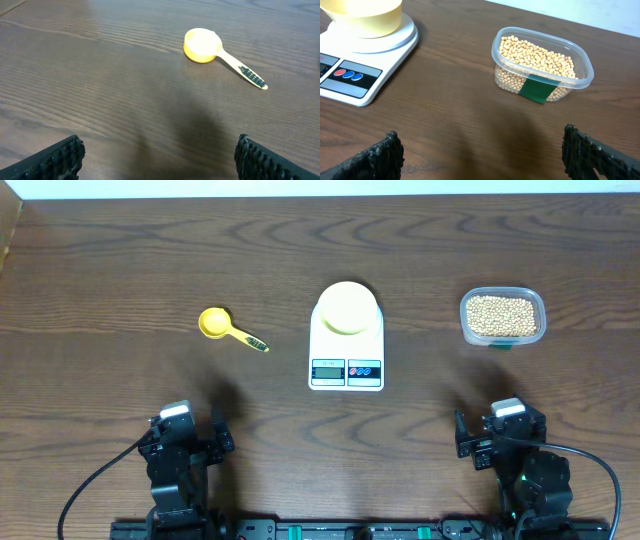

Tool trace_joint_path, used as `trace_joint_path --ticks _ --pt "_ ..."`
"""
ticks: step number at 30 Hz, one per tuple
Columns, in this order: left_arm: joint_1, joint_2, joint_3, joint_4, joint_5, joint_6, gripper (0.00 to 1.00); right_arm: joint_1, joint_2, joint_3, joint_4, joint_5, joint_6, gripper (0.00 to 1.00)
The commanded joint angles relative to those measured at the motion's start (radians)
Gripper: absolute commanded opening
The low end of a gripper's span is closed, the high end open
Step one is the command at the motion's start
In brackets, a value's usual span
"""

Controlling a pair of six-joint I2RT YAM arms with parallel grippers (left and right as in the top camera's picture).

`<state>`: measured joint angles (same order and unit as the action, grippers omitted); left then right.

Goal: Scoop item into bowl and weigh 50g on scale
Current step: 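Raise both arms from rest and open both grippers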

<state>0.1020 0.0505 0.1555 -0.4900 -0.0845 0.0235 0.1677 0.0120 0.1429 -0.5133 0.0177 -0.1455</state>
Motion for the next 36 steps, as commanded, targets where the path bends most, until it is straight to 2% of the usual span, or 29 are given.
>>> trace_joint_path --ticks 1,12,16,18,21,24,29,36 --pt "0.004 0.0 -0.018 0.002 -0.003 0.006 0.98 -0.003 -0.005 -0.002 -0.003 0.002 0.01 0.99" --pt "0.004 0.0 -0.017 0.008 -0.002 0.005 0.98 -0.003 -0.005 -0.002 0.004 -0.002 0.011 0.99" --pt "0.004 0.0 -0.006 0.04 -0.002 -0.044 0.98 -0.003 -0.005 -0.002 0.026 -0.002 0.015 0.99" --pt "0.004 0.0 0.012 0.079 0.032 -0.043 0.98 -0.003 -0.005 -0.001 0.093 0.002 0.059 0.99" --pt "0.004 0.0 0.047 0.188 0.098 -0.043 0.98 -0.003 -0.005 0.002 0.317 0.053 0.097 0.99" --pt "0.004 0.029 0.111 0.362 0.123 -0.043 0.98 -0.003 0.015 0.027 0.546 0.155 0.076 0.99" --pt "0.004 0.201 0.296 0.473 0.146 -0.043 0.98 -0.003 0.156 0.174 0.618 0.168 -0.04 0.99" --pt "0.004 0.568 0.636 0.489 0.211 -0.043 0.98 -0.003 0.561 0.532 0.526 0.167 -0.072 0.99"
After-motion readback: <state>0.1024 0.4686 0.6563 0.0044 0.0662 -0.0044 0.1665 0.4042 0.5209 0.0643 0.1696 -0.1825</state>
